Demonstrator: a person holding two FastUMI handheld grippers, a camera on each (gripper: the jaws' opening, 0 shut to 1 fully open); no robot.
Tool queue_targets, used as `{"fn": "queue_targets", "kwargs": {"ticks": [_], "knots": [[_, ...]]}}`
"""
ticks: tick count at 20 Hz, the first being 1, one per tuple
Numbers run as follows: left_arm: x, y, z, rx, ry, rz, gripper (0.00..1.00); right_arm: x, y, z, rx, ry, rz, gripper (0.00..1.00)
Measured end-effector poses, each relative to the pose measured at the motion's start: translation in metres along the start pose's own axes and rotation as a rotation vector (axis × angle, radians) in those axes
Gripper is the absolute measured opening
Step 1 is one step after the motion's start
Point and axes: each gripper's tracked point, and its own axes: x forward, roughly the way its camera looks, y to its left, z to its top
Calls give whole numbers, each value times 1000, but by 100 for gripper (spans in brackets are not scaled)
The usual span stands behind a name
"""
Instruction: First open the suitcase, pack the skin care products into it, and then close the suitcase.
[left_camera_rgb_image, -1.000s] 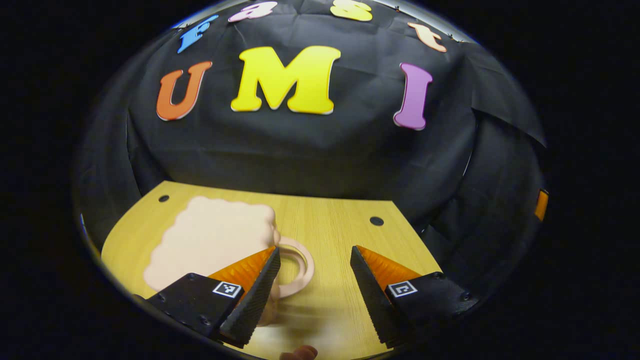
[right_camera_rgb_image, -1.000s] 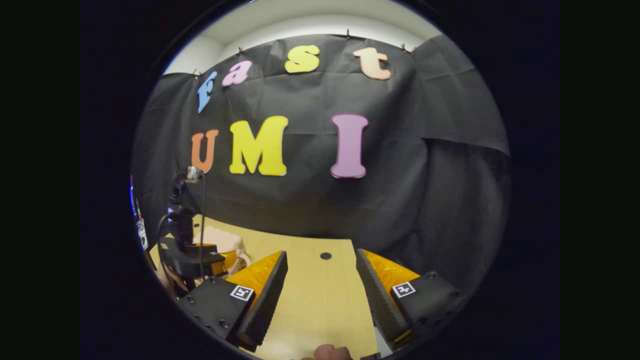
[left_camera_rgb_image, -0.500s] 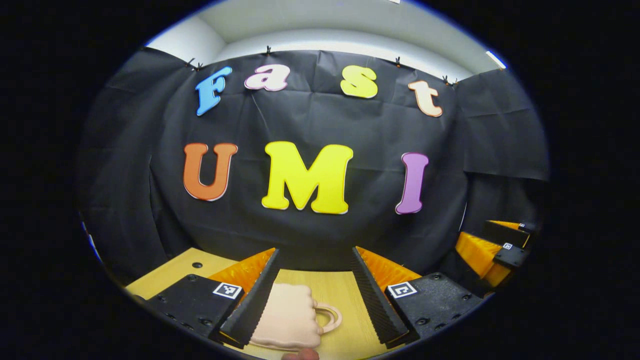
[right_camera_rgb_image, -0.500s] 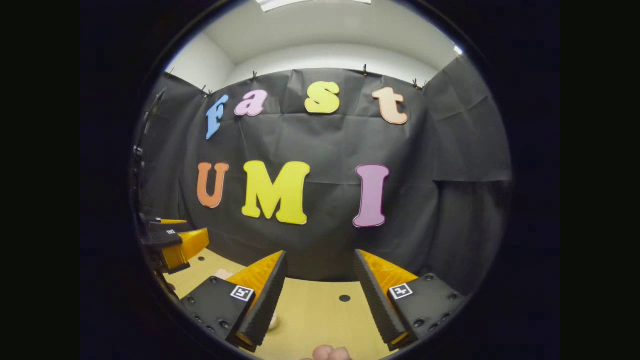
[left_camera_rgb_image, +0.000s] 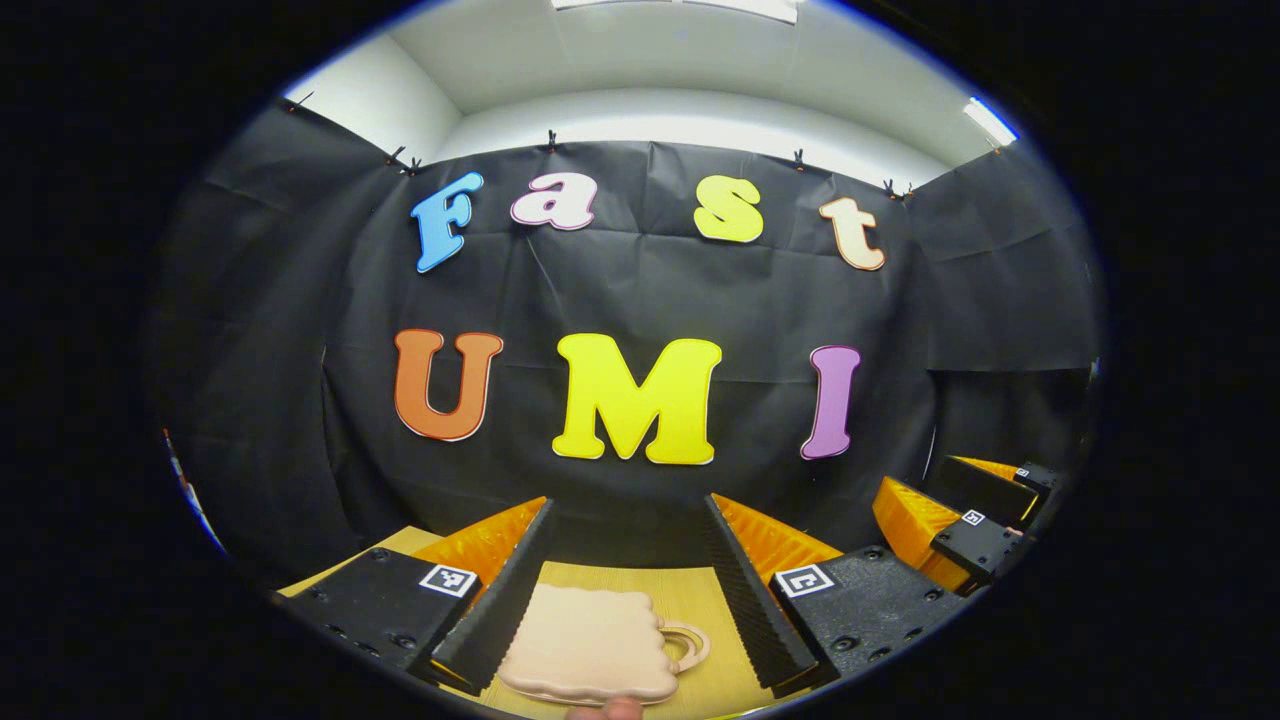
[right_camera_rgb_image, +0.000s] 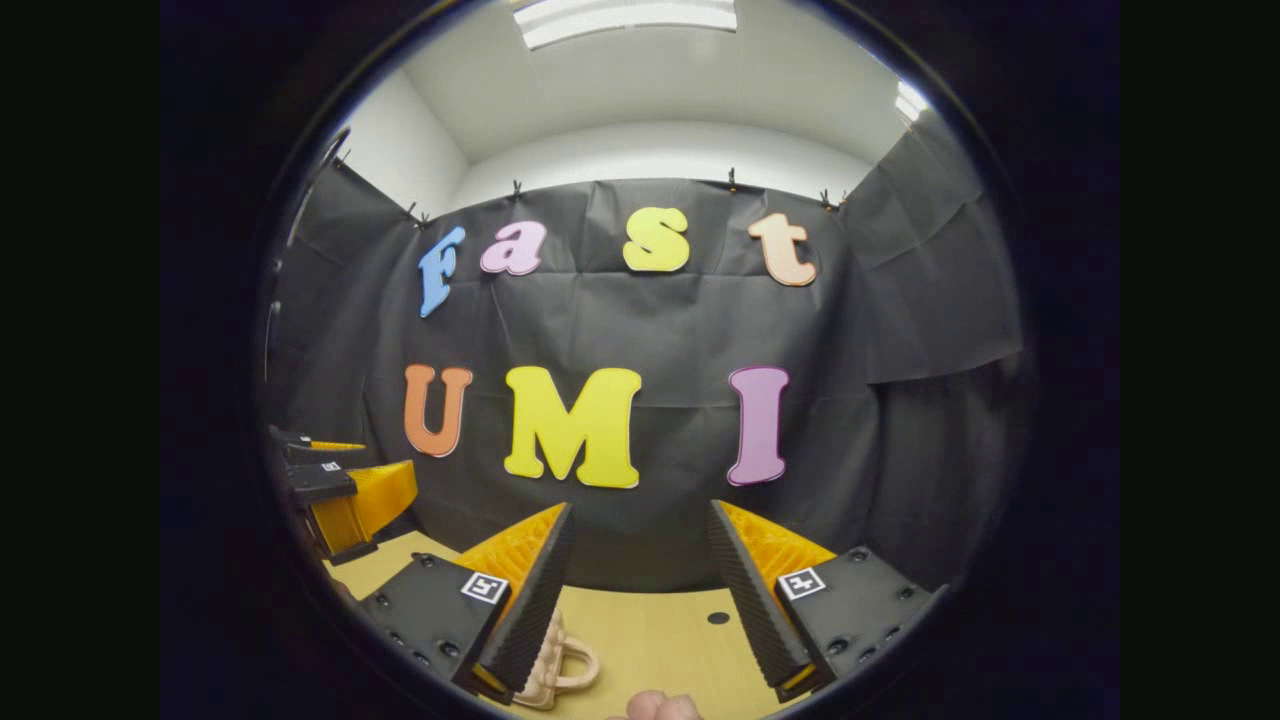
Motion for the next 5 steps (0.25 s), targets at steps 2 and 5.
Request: {"fn": "queue_targets", "kwargs": {"ticks": [2, 5], "knots": [[-3, 4, -4, -16, 10, 0, 93, 1, 4, -1, -6, 5, 7, 77], [-9, 9, -3, 3, 11, 10, 92, -1, 10, 2, -7, -4, 10, 77]]}}
